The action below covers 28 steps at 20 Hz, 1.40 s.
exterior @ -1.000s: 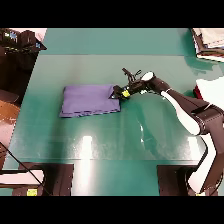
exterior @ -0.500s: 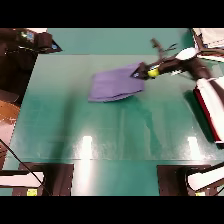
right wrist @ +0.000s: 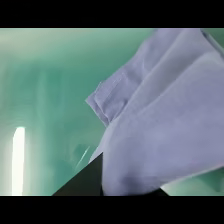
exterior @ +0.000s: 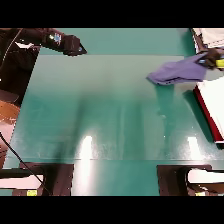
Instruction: Fold the shirts.
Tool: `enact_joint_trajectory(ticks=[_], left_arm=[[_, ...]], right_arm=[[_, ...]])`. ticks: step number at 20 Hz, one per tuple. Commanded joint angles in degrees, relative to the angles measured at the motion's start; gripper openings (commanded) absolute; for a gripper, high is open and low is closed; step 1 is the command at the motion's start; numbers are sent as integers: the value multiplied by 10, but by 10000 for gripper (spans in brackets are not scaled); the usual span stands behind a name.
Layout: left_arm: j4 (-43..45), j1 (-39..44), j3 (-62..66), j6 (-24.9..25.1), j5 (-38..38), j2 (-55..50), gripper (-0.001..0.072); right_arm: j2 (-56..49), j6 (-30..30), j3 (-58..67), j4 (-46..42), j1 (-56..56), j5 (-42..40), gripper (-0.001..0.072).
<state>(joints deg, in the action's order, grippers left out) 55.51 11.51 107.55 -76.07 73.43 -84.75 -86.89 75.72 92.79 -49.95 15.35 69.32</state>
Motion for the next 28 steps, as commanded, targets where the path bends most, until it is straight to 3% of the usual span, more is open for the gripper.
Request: enact_joint_trajectory(ticks=[1, 7, 17, 28], left_arm=[[0, 14, 0, -1, -5, 0, 31], [1, 14, 0, -3, -6, 0, 31], [1, 14, 0, -2, 1, 0, 30], [1, 14, 0, 0, 12, 0, 31]], right_arm=[[-4, -8, 1, -6, 82, -50, 11], [-6, -39, 64, 39, 119, -87, 11], [-5, -47, 240, 6, 130, -15, 11], [113, -79, 61, -23, 268, 104, 11]])
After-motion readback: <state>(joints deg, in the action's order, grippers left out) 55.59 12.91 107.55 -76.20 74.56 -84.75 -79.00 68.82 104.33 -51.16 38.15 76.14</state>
